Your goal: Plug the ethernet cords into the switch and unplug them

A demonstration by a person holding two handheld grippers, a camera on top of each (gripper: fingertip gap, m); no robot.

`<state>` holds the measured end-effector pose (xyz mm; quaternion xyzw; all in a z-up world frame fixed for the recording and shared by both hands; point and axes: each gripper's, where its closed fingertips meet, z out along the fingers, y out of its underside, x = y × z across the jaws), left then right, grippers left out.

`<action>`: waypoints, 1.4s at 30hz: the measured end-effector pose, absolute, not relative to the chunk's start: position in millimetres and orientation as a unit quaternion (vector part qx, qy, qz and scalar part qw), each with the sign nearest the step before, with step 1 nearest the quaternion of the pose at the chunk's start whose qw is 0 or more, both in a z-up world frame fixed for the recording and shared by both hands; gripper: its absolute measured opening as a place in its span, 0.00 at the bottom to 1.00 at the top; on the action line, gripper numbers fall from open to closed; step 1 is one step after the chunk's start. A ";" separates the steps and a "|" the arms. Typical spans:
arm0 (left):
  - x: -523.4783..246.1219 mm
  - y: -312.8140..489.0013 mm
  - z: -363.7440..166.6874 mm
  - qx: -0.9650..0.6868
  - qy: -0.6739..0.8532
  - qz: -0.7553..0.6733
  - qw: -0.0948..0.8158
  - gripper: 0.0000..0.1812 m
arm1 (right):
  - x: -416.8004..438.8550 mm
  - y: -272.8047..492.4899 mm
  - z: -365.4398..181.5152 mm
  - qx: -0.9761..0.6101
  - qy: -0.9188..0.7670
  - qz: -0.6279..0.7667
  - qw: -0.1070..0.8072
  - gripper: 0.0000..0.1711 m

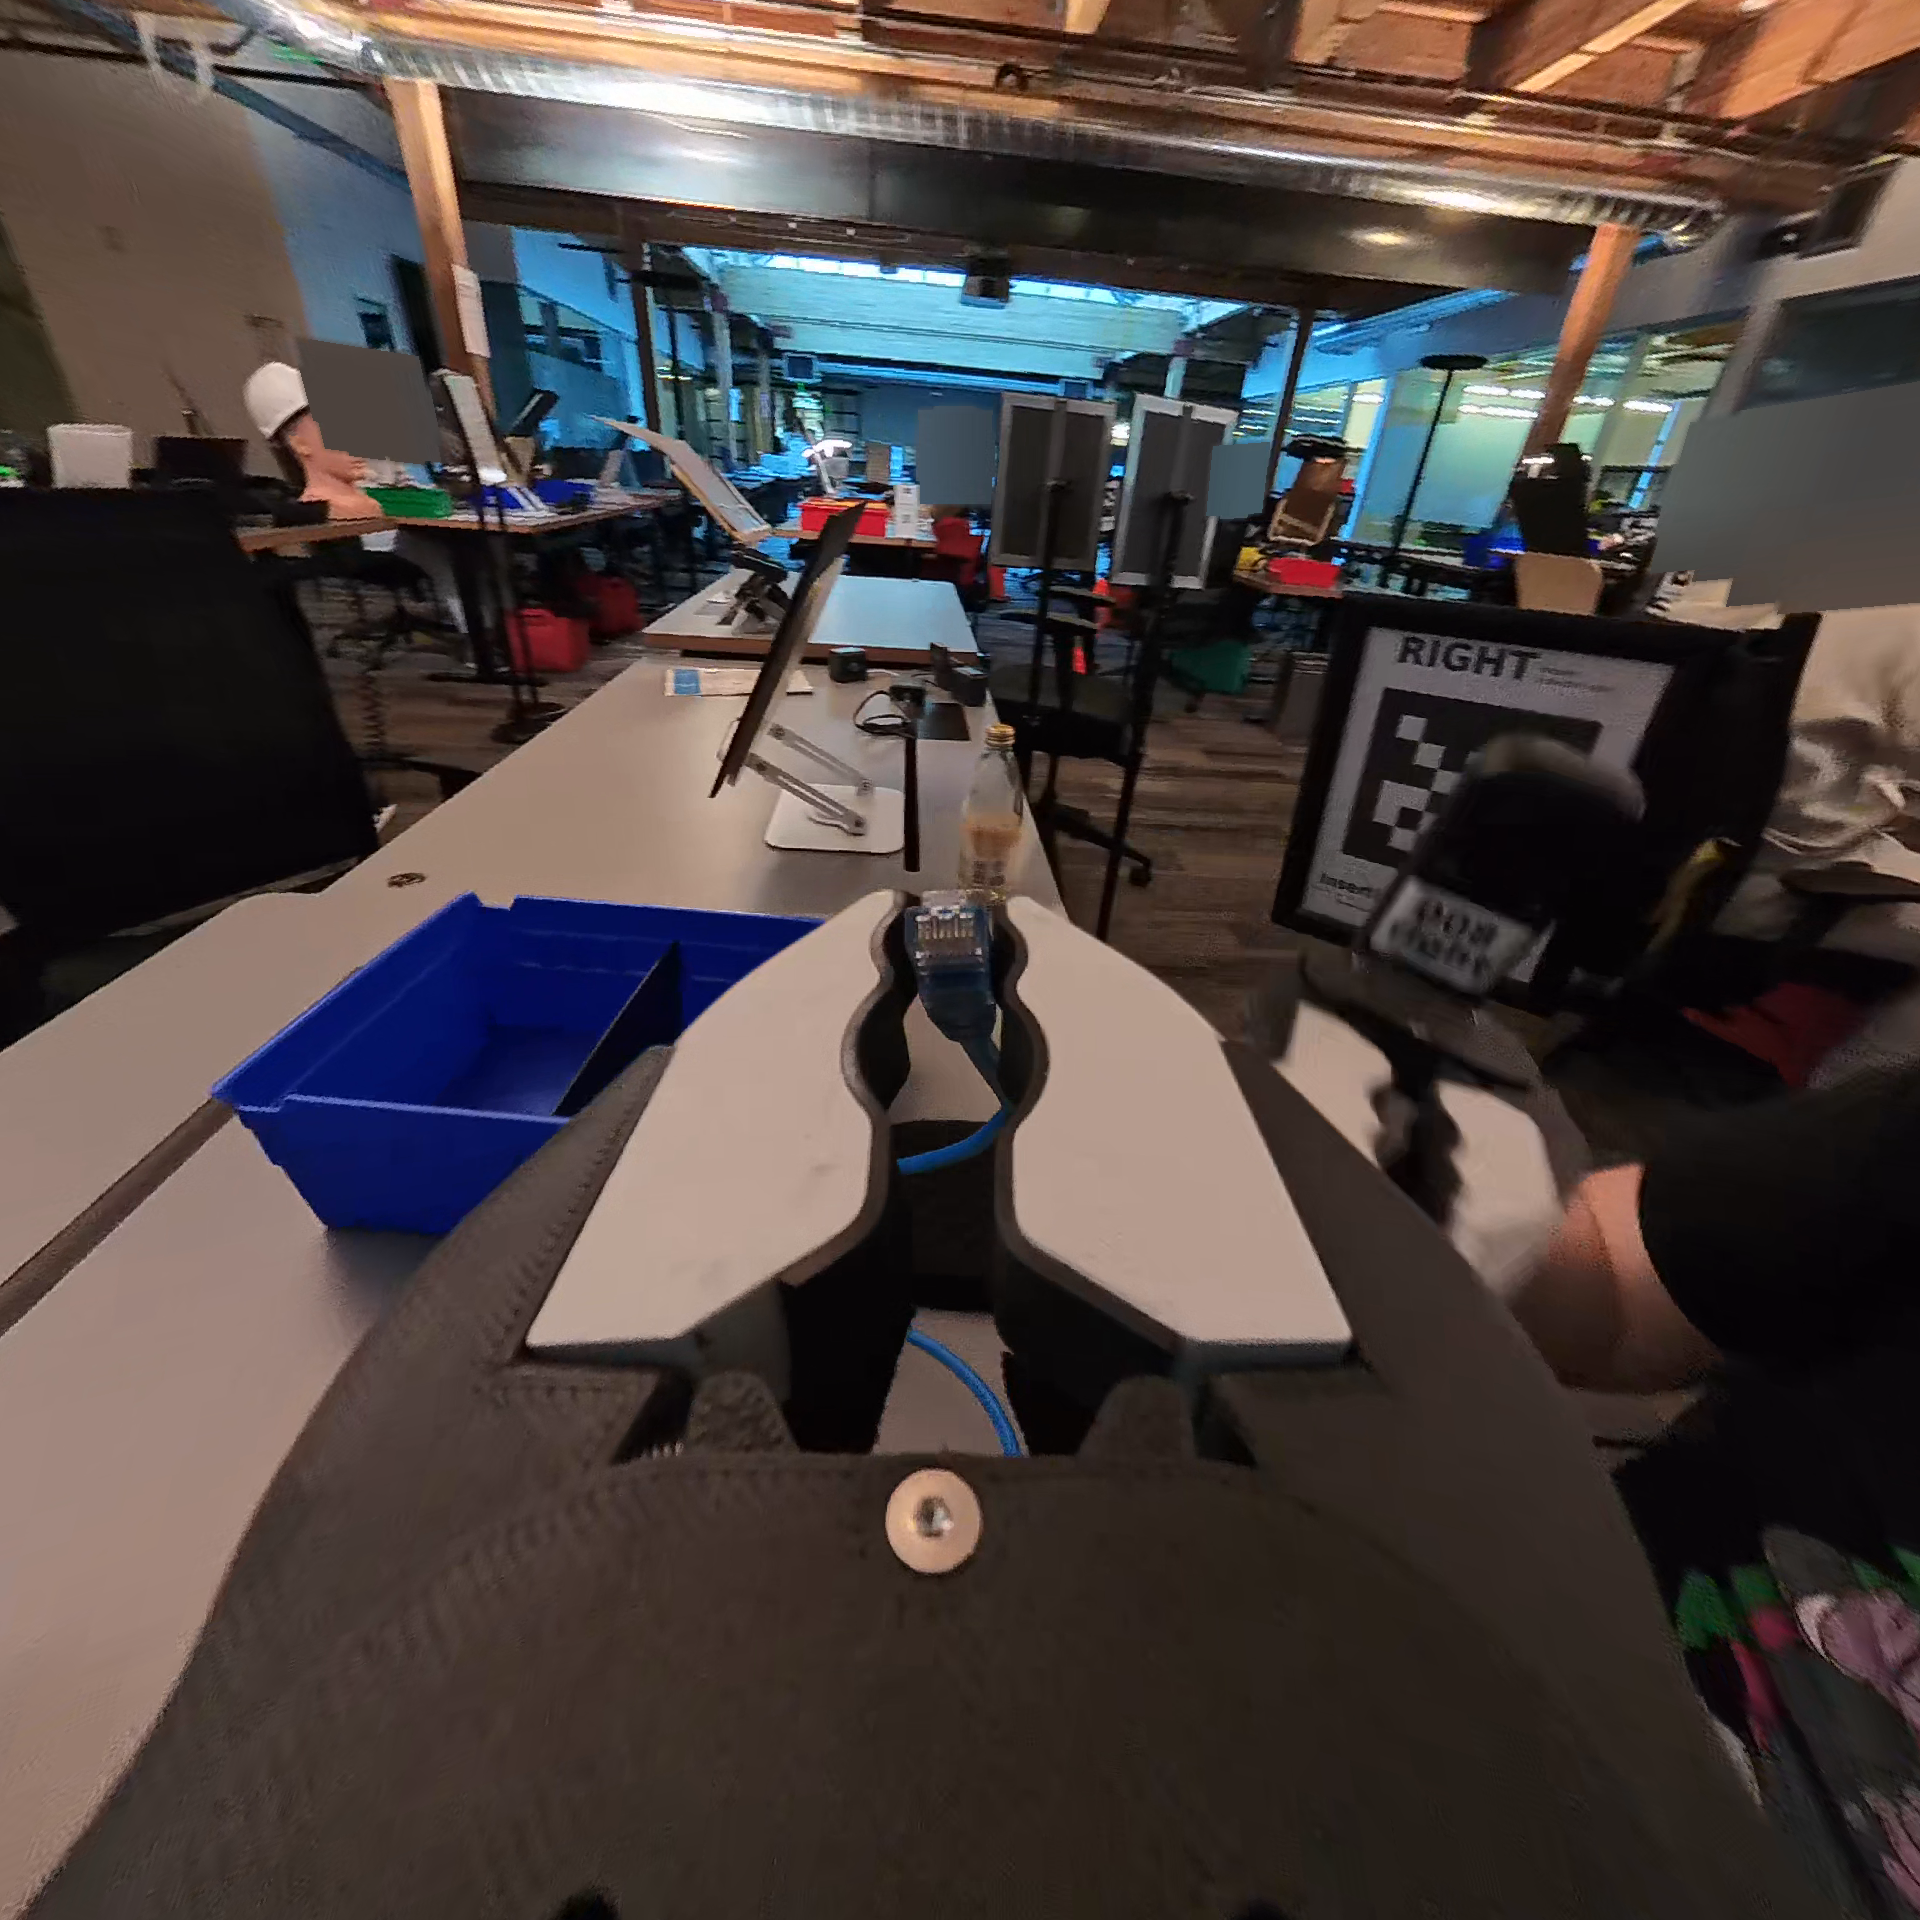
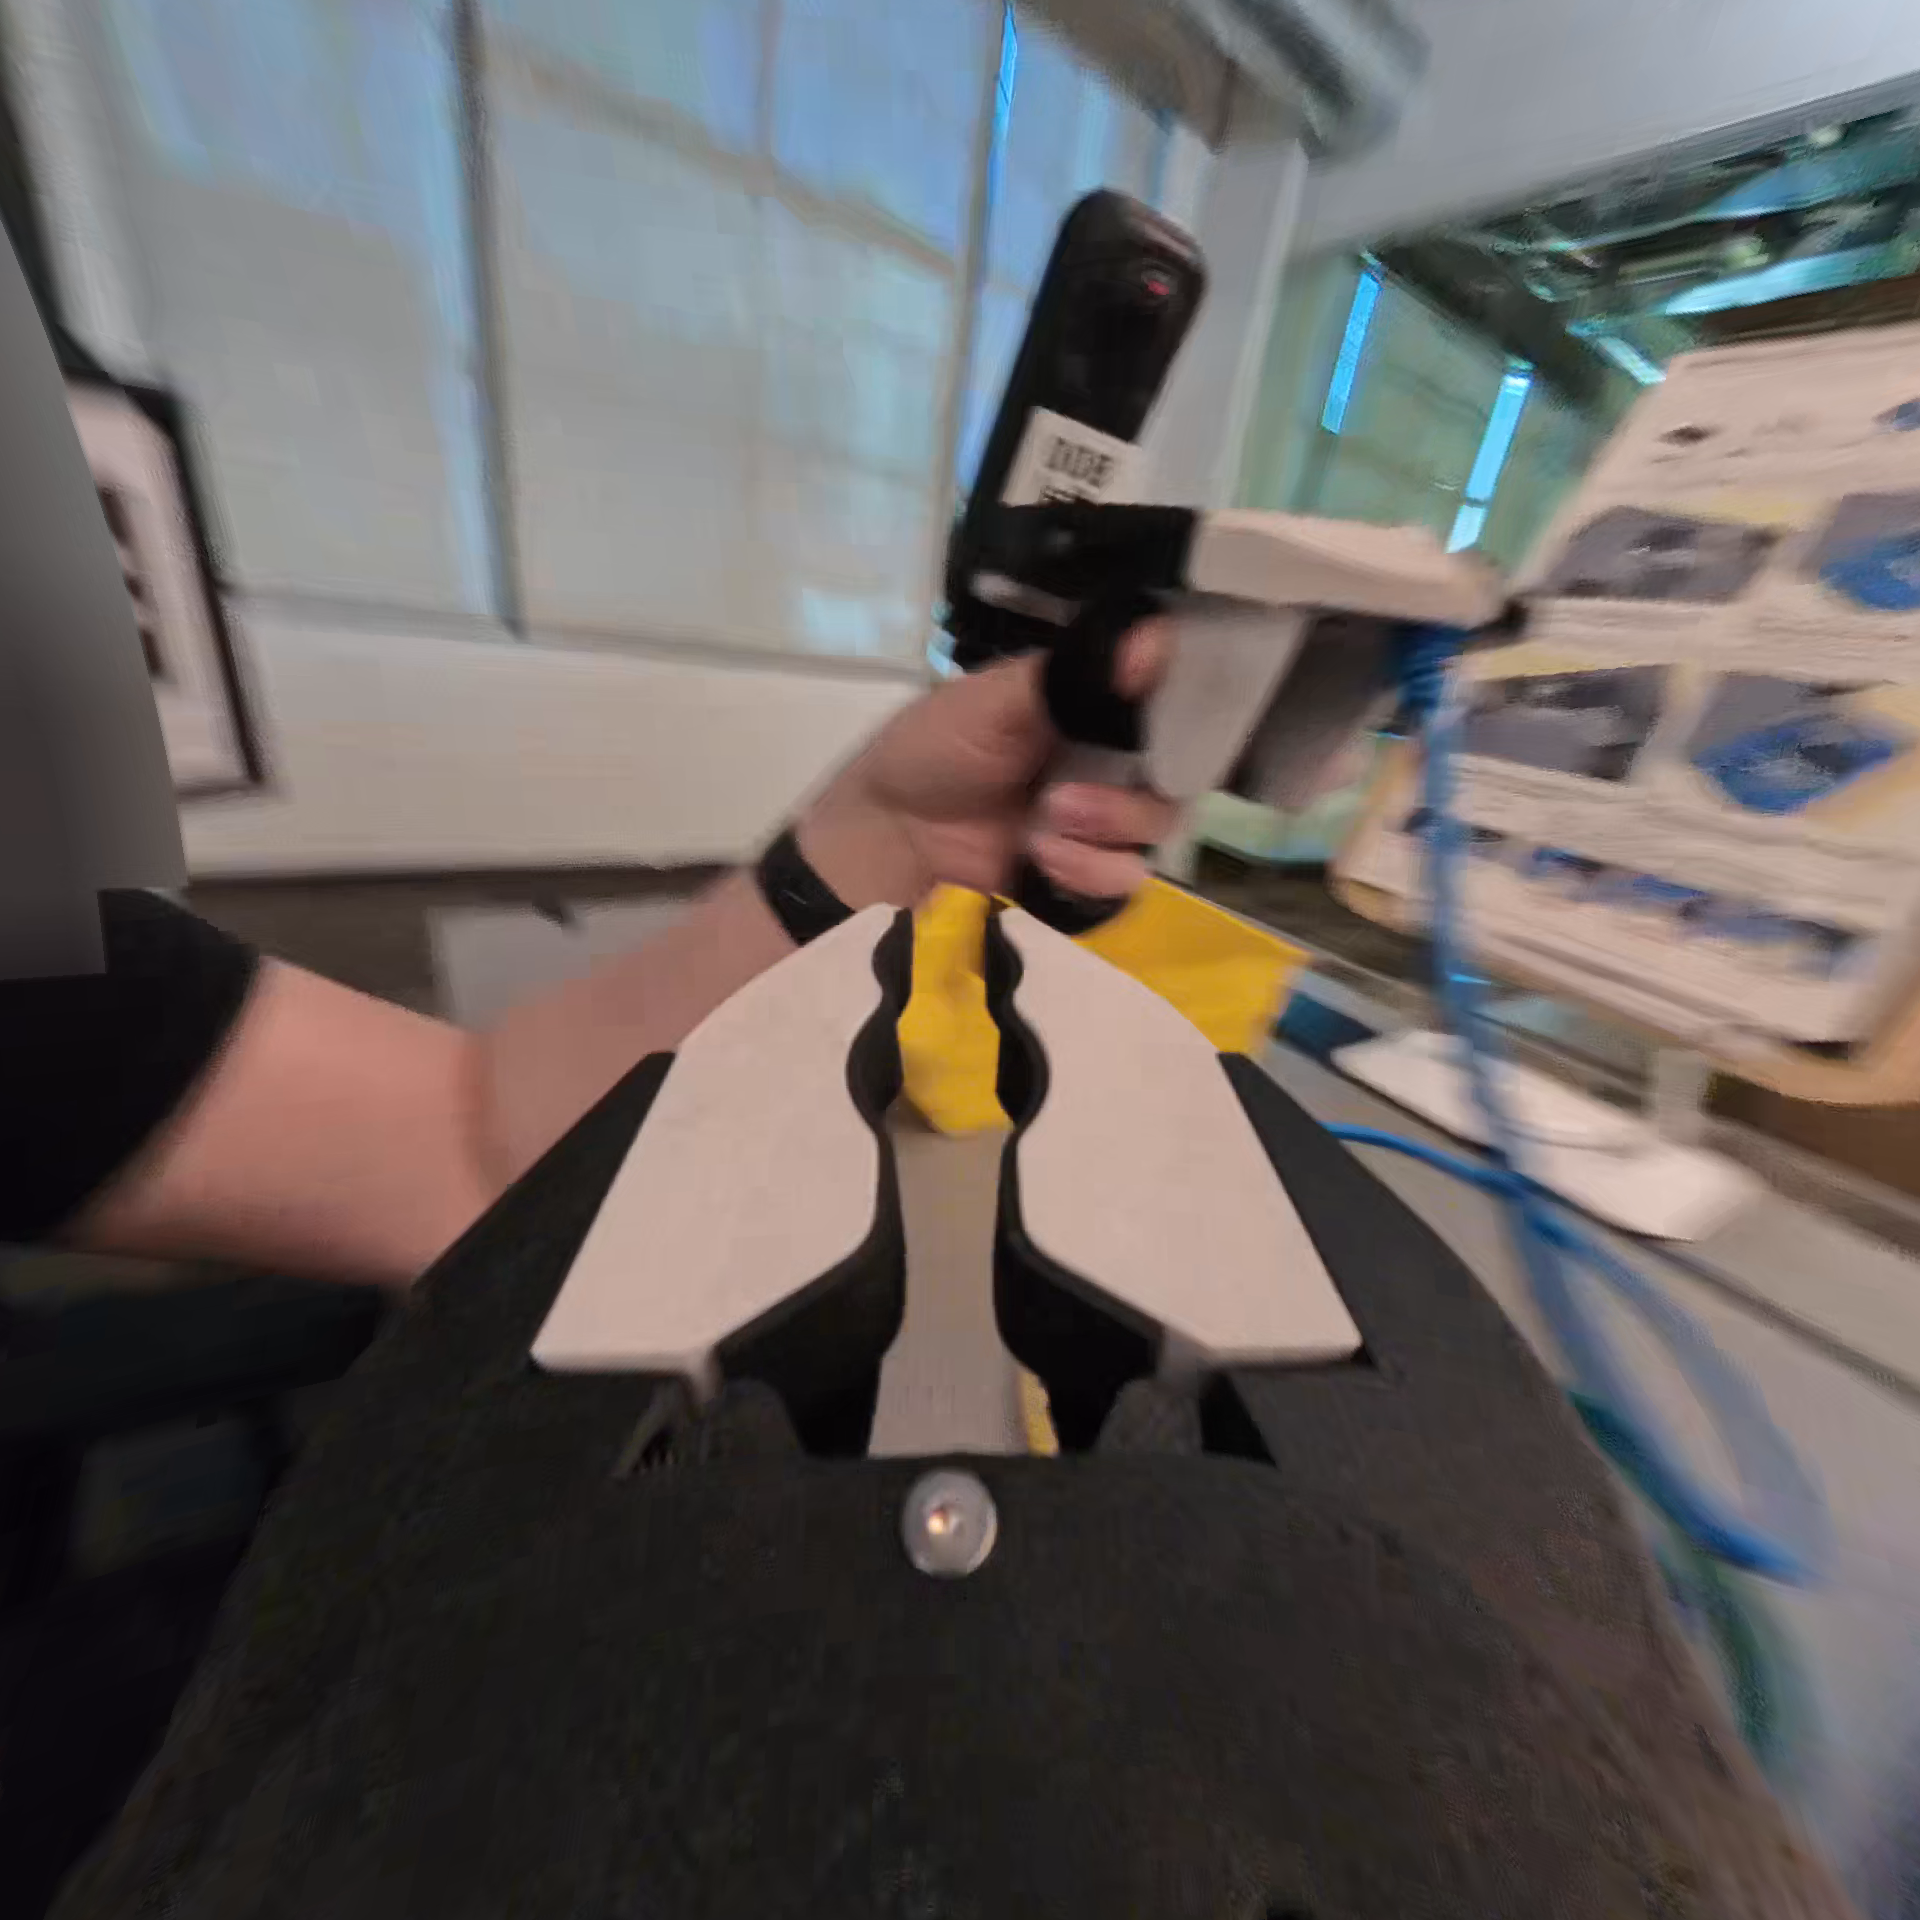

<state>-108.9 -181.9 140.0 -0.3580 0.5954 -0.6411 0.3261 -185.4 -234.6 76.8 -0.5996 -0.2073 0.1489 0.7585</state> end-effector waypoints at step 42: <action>-106.7 -185.3 140.3 -0.386 0.529 -0.740 0.154 0.10 | -114.3 -181.9 137.1 -0.417 -0.186 -0.272 0.847 0.06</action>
